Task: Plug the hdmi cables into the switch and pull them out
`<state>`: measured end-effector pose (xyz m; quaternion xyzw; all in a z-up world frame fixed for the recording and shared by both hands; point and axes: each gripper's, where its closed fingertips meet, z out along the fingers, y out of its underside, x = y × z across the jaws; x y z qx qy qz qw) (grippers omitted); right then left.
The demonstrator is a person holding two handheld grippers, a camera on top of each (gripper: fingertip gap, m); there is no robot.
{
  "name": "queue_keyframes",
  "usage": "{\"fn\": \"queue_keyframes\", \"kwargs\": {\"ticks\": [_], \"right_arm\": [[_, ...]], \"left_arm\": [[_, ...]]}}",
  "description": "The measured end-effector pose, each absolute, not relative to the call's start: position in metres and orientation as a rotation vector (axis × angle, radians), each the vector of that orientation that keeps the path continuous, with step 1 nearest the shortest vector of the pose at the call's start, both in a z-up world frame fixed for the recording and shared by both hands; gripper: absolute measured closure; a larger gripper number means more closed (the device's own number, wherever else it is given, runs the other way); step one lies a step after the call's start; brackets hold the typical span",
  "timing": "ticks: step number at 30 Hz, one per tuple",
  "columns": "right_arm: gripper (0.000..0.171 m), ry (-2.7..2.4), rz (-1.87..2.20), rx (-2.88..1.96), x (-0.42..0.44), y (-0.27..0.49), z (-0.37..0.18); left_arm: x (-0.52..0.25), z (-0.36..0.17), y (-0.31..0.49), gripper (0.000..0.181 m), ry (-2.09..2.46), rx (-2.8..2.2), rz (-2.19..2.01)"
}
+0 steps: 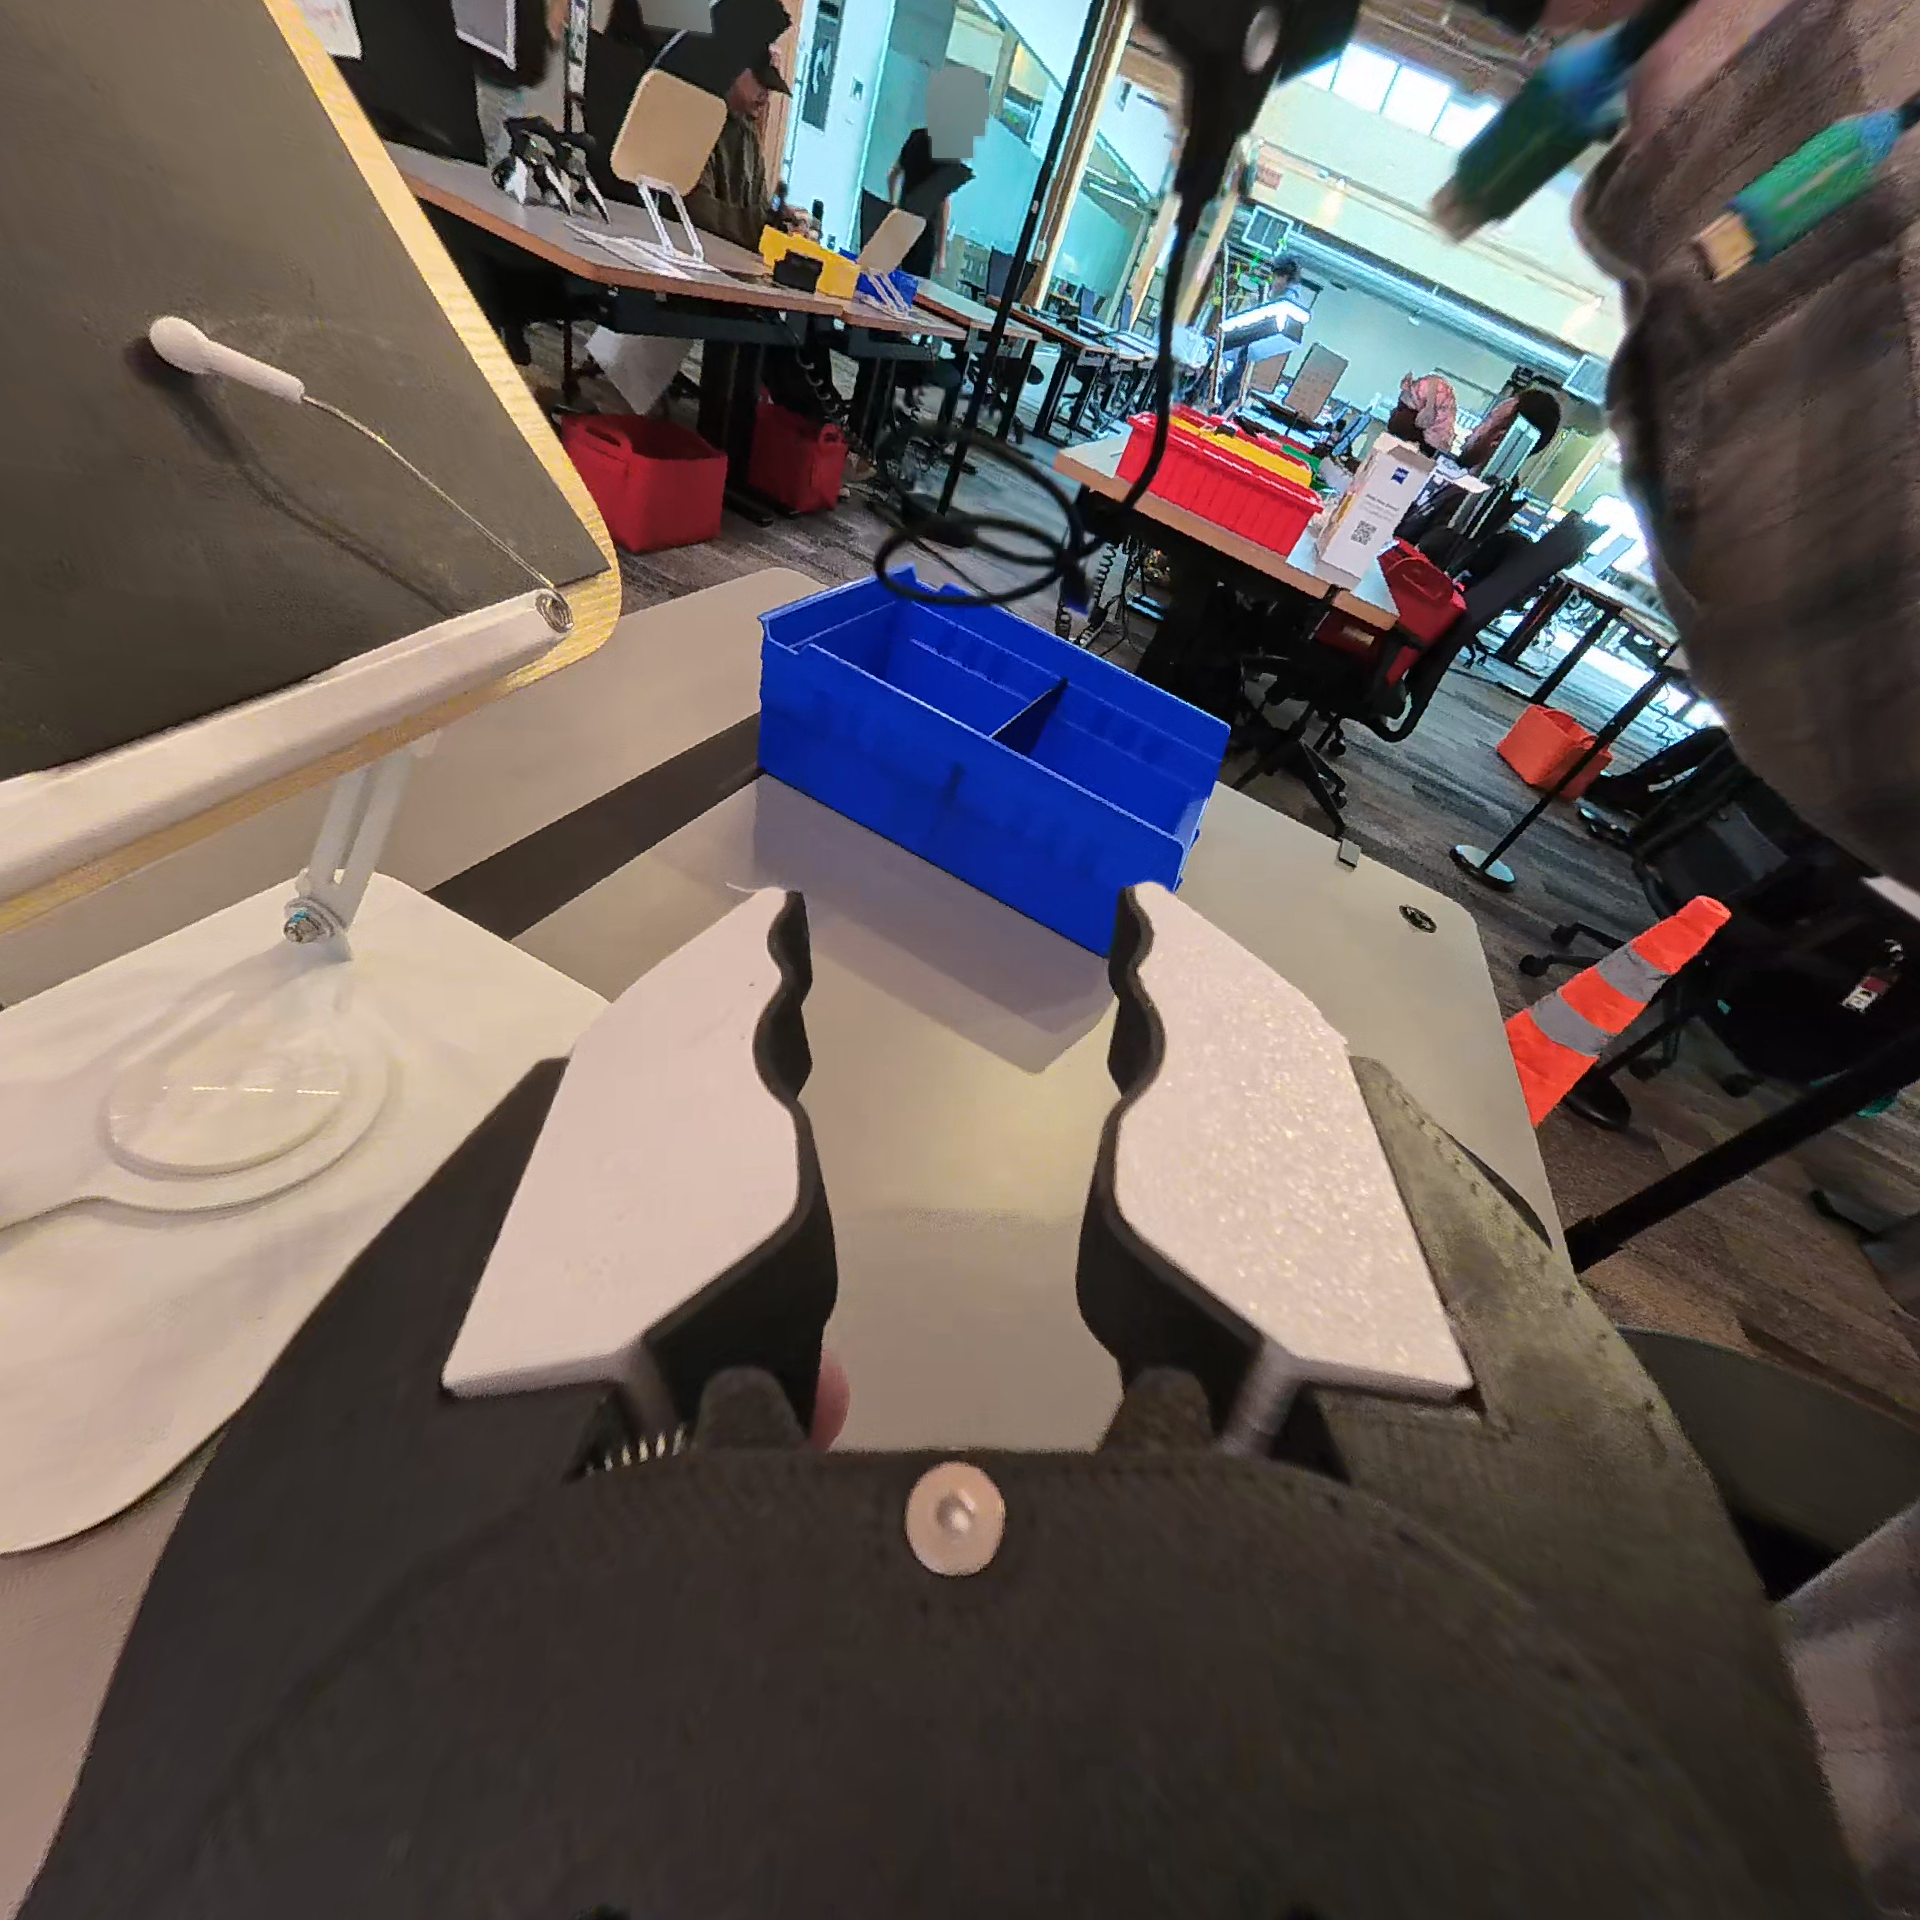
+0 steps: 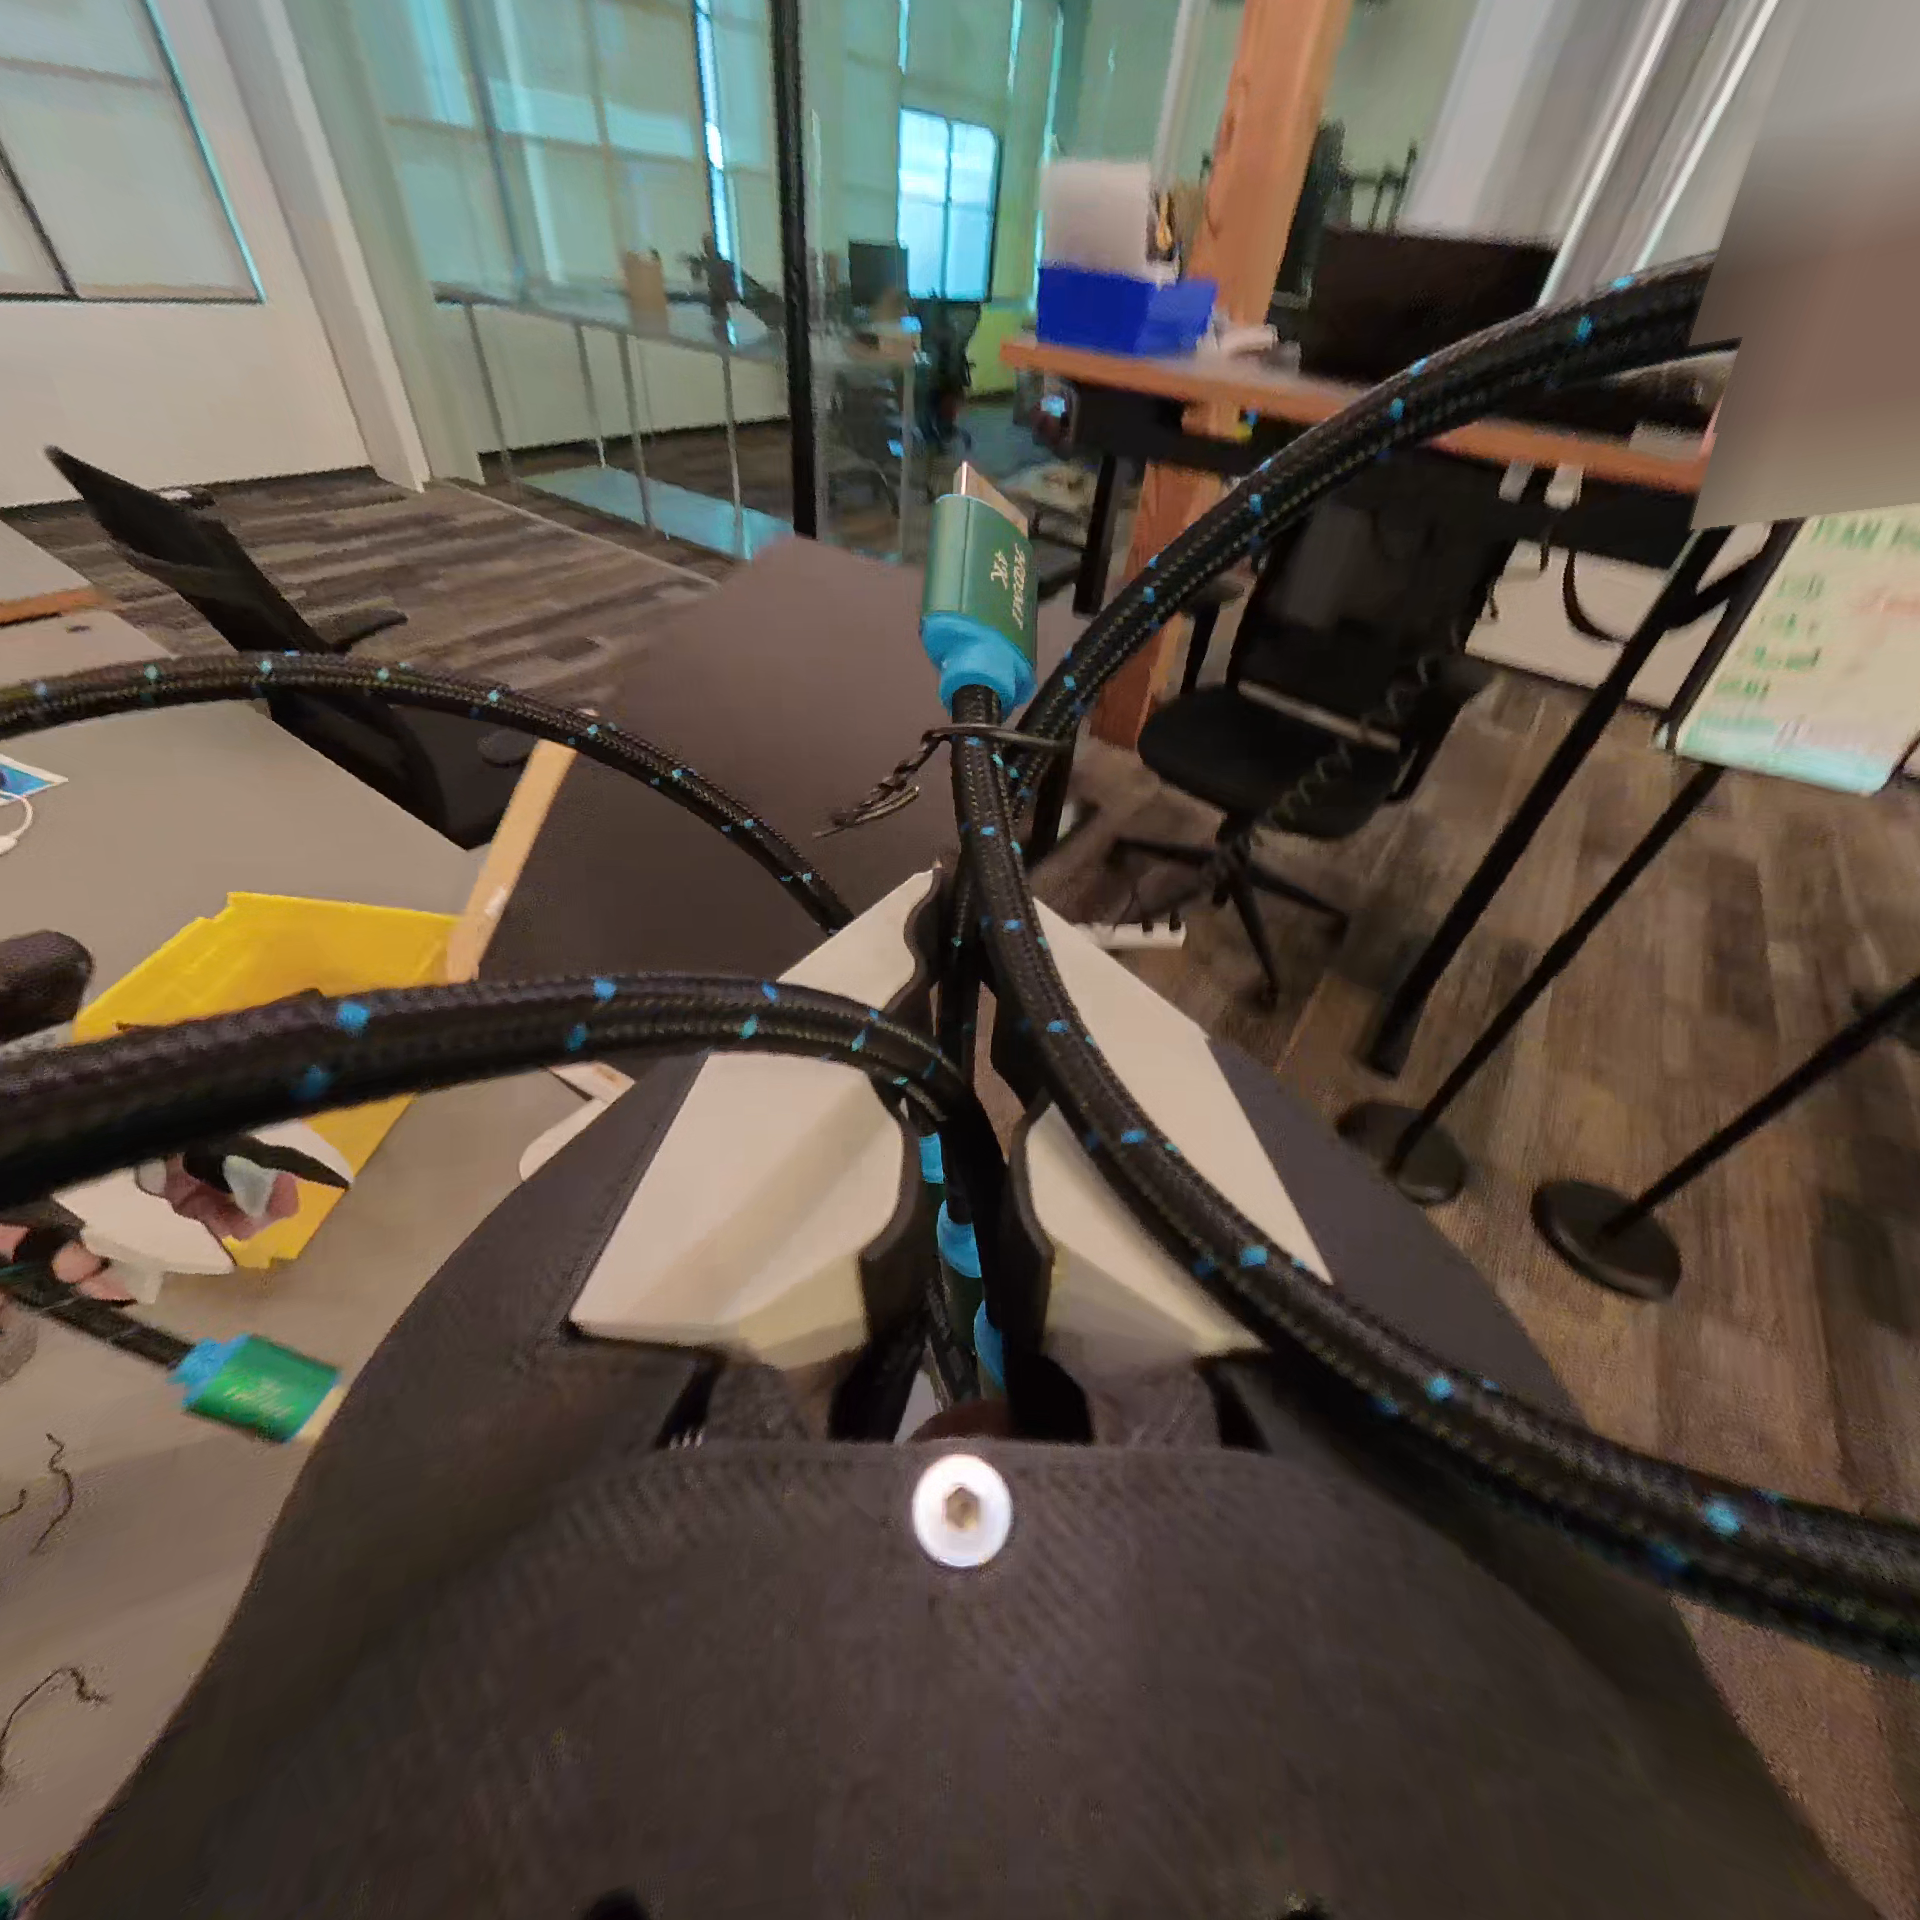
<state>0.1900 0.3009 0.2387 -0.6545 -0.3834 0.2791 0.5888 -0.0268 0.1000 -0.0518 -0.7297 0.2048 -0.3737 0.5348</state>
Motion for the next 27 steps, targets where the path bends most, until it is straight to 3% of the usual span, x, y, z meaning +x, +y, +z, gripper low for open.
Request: {"fn": "queue_keyframes", "kwargs": {"ticks": [15, 27], "right_arm": [[0.171, -0.503, 0.761, -1.843, 0.269, 0.423, 0.073], [0.169, -0.452, 0.651, -1.923, 0.302, 0.442, -0.040]], "left_arm": [[-0.035, -0.074, 0.112, 0.126, 0.453, -1.802, -0.876], [-0.031, -0.100, 0.122, 0.126, 0.448, -1.868, -0.874]]}}
